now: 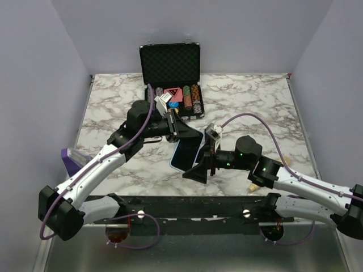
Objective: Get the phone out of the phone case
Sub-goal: Remove the phone case from the phone.
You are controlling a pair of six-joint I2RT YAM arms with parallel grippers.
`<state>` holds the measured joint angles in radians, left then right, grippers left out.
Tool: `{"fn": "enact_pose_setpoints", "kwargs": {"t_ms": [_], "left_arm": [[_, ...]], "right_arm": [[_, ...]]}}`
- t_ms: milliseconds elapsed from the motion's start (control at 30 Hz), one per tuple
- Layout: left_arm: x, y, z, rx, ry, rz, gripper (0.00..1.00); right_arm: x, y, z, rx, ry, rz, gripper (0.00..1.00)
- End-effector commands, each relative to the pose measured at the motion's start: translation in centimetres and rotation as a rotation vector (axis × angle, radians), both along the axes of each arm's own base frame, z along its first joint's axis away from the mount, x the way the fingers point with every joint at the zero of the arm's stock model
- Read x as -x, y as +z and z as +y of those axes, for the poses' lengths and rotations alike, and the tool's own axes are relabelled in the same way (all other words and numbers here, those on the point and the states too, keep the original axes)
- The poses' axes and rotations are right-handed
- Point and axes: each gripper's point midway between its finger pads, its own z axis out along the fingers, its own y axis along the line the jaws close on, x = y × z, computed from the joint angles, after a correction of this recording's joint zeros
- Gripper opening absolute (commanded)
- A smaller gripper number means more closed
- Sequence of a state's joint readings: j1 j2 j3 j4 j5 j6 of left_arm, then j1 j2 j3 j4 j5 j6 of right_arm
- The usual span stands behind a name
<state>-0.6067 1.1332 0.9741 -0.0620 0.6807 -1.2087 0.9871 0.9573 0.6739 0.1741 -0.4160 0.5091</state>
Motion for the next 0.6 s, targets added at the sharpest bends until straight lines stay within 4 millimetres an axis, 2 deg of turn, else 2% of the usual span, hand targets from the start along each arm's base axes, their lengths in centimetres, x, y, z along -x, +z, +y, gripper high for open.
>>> {"fn": "enact_pose_setpoints", "kwargs": {"t_ms": [0, 267, 333, 467, 567], "left_arm": [[-0.2, 2.1, 0.9, 0.022, 0.046, -0.023, 0.00], [-0.5, 2.9, 1.8, 0.024, 0.095, -0.065, 0.00], [-0.4, 3.3, 1.7, 0.047, 0.080, -0.063, 0.00], [0.1, 4.0, 1.4, 0.122, 0.042, -0.044, 0.00], [0.4, 4.2, 1.0, 0.187, 0.001, -0.008, 0.00]], "right_arm": [[-0.4, 0.1, -0.8, -0.004, -0.056, 0.039, 1.00], [0.5, 1.5, -0.8, -0.058, 0.048, 0.097, 0.98], [0.9, 2.3, -1.0, -0.108, 0.098, 0.131, 0.93], [2.8, 4.0, -1.2, -0.210, 0.239, 0.129, 0.83], [4.0, 4.9, -1.2, -0.257, 0.328, 0.113, 0.68]]}}
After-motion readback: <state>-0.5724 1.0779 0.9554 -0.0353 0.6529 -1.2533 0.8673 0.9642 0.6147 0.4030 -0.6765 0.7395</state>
